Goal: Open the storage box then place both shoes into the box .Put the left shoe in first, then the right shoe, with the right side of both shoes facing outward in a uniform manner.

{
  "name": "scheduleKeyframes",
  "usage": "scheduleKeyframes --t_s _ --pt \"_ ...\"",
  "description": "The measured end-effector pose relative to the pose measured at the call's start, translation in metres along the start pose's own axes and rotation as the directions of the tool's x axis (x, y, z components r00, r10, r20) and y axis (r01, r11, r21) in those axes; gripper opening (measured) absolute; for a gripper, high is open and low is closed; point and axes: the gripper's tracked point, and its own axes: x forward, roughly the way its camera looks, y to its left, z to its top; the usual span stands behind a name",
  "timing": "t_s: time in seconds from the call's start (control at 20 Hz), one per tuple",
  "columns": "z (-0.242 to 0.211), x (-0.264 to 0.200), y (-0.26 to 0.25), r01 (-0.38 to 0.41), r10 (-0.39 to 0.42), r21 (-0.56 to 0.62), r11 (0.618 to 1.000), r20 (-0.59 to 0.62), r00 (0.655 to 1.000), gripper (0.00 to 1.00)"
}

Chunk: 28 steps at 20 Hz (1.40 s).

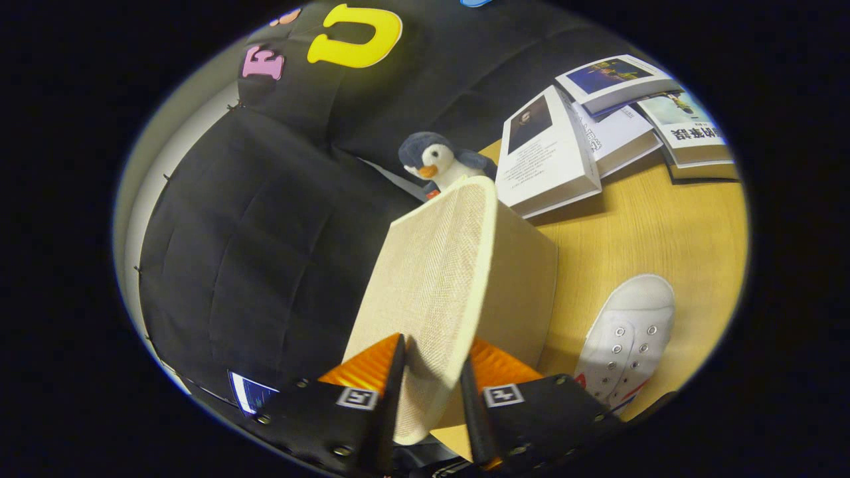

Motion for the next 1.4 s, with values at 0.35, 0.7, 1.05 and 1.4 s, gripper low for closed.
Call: scheduleKeyframes --t_s 0.35,0.7,1.05,1.4 --pt "0.002 -0.017 0.057 -0.063 0.057 -0.064 0.996 -0.083 0.995 0.18" --pt "0.021 -0.005 0.121 -0.152 0.138 -0.156 0.976 -0.095 0.986 0.18" --pt "0.036 0.032 0.207 -0.236 0.223 -0.166 0.957 -0.095 0.970 0.18" --pt "0.017 0.112 0.277 -0.201 0.169 -0.264 0.943 -0.140 0.976 0.23"
